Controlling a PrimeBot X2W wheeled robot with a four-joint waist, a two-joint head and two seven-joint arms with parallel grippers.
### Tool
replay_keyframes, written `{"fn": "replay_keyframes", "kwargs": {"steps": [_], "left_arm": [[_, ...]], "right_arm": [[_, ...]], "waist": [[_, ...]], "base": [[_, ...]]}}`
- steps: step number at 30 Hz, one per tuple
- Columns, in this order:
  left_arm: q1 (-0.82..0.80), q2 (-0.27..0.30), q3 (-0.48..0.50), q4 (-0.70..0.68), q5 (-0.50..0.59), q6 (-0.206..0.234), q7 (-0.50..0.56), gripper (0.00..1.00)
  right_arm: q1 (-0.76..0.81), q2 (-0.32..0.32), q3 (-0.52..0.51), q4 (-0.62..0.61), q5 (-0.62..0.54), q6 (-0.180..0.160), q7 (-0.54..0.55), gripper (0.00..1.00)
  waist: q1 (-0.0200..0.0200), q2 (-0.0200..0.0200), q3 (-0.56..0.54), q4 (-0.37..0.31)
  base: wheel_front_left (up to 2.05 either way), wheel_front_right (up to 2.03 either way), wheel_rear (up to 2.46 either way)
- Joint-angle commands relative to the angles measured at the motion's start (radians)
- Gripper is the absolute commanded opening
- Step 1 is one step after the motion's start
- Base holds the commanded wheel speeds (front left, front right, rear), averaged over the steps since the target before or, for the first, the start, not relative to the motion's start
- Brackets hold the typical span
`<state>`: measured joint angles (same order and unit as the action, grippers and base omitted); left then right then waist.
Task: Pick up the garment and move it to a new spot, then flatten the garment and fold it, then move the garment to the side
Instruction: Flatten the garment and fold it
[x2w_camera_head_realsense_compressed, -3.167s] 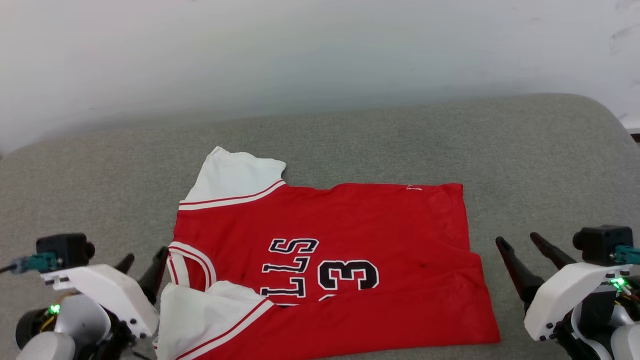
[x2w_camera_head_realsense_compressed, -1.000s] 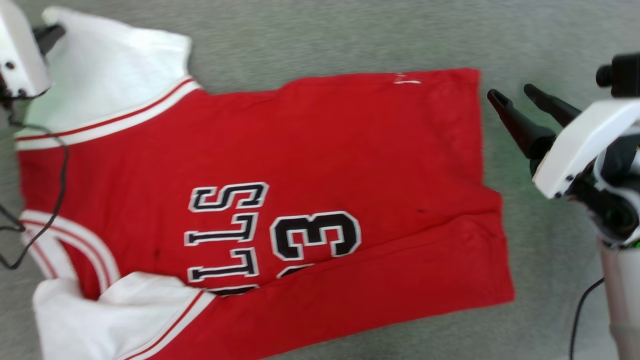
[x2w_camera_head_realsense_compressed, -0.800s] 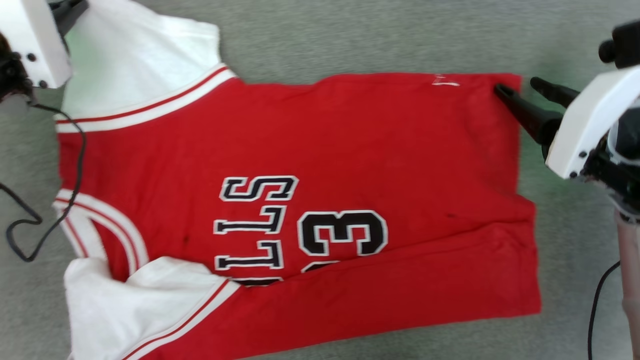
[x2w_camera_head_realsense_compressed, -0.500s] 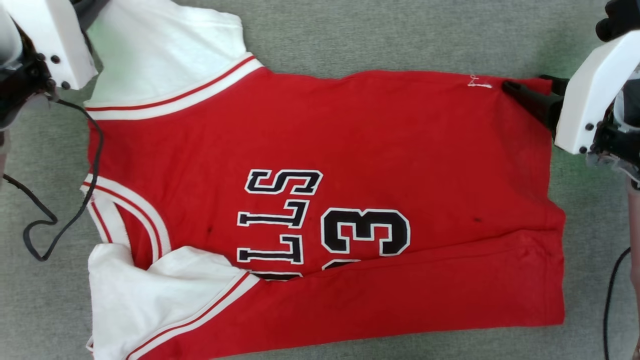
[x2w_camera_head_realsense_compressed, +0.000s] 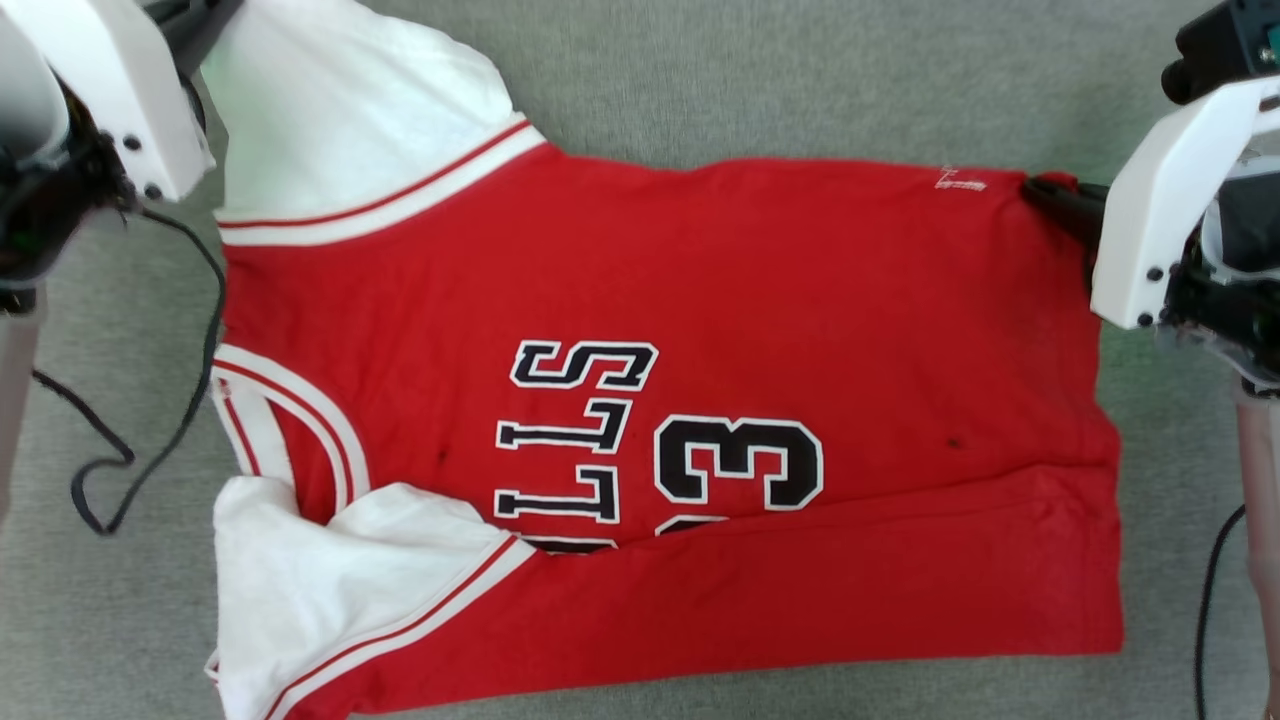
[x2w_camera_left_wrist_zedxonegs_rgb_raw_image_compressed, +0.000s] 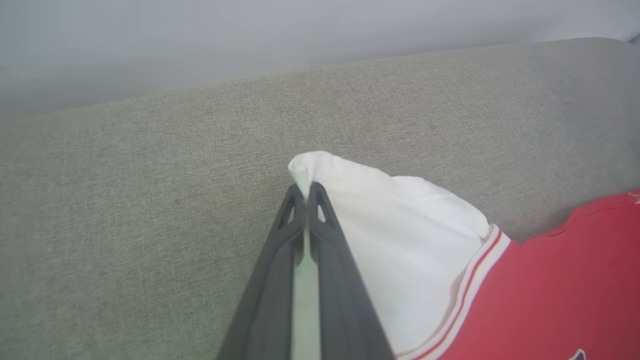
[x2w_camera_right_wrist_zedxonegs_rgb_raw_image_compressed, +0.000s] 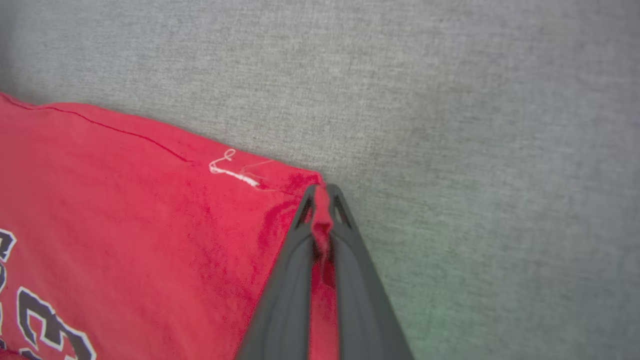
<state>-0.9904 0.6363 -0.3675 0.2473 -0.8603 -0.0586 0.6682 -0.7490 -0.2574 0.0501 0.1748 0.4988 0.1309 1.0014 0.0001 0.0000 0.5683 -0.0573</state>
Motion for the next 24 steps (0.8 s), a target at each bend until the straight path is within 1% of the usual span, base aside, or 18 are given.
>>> {"fn": "replay_keyframes", "kwargs": {"steps": [1,6,12,16,20,24], "left_arm": [[0.032,-0.001,0.008,-0.001,-0.008,-0.002,-0.02,0.0],[0.154,0.006,0.031,-0.03,-0.039,0.001,-0.075,0.0],[0.387,0.033,0.078,-0.114,-0.08,0.044,-0.149,0.0],[0.573,0.032,0.111,-0.172,-0.12,0.076,-0.194,0.0],[0.76,0.015,0.133,-0.214,-0.161,0.111,-0.233,0.0],[0.904,-0.025,0.132,-0.225,-0.206,0.131,-0.256,0.0]], "right_arm": [[0.029,-0.008,0.0,-0.01,0.001,0.0,-0.019,0.0],[0.108,-0.031,-0.007,-0.056,0.017,0.0,-0.068,0.0],[0.259,-0.038,-0.026,-0.085,0.042,0.0,-0.117,0.0],[0.374,-0.031,-0.048,-0.09,0.056,0.0,-0.144,0.0],[0.478,-0.021,-0.078,-0.087,0.067,-0.001,-0.176,0.0],[0.571,-0.001,-0.116,-0.079,0.065,-0.001,-0.206,0.0]], "waist": [[-0.0001,0.0,-0.043,0.001],[-0.0001,0.0,-0.134,0.011],[-0.0001,0.0,-0.259,0.029],[-0.0001,0.0,-0.33,0.045],[-0.0001,0.0,-0.381,0.054],[-0.0001,0.0,-0.407,0.062]], "base": [[0.0,0.0,0.0],[0.0,0.0,0.0],[0.0,0.0,0.0],[0.0,0.0,0.0],[0.0,0.0,0.0],[0.0,0.0,0.0]]}}
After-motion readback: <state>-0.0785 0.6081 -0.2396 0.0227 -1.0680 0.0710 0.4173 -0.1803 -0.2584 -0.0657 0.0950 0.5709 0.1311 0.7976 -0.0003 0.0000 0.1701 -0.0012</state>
